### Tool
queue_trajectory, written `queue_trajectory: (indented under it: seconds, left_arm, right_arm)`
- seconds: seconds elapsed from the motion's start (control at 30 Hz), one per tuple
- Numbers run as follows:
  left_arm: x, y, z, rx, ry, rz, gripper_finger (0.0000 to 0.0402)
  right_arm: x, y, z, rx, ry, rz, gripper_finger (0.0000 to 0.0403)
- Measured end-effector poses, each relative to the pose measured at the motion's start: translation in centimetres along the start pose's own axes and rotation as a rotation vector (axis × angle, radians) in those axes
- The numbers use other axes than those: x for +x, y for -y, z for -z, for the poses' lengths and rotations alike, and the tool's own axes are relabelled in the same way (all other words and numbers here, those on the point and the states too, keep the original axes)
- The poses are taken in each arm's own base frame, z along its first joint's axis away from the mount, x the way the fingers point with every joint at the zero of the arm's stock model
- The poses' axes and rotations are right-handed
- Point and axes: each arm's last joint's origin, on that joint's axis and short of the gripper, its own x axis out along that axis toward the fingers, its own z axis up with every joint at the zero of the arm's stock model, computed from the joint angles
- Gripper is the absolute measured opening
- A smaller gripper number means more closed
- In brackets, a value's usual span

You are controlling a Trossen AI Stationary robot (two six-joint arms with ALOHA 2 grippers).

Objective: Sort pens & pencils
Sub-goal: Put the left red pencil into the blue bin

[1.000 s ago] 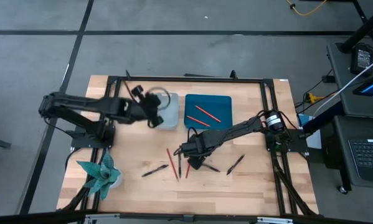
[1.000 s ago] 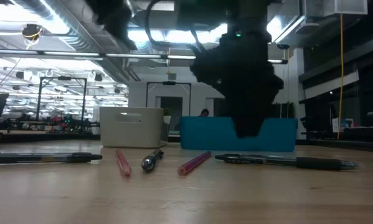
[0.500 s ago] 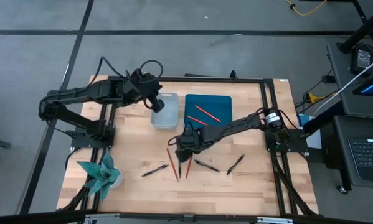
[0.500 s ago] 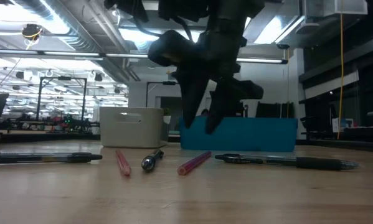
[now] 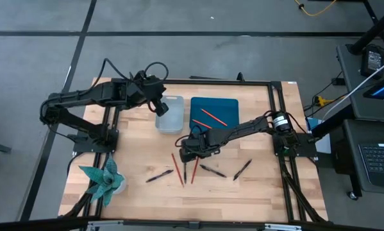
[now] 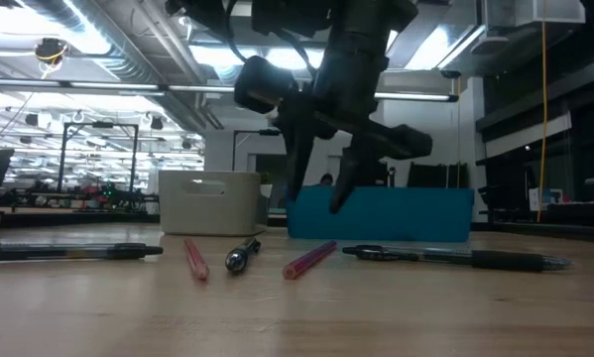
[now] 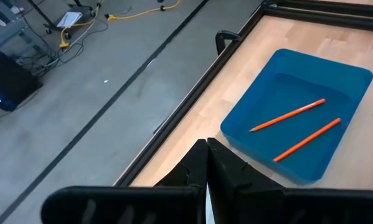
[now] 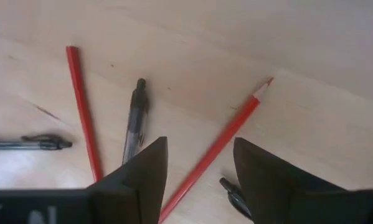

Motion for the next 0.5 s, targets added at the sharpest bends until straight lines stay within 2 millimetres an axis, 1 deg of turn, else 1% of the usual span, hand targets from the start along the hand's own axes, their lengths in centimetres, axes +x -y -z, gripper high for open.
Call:
queue_trajectory:
  seconds: [0.23,0.5]
  left_arm:
    - [0.0,0.0,0.0,0.007,0.001,-0.001,0.0]
    - [0.0,0.0,0.0,0.007,0.001,-0.001,0.0]
  right_arm:
    - [-0.05,0.91,0.13,0.118,0.012,0.097,0.0184]
    - [-0.05,0.83,0.6,0.161,0.032,0.092,0.0184]
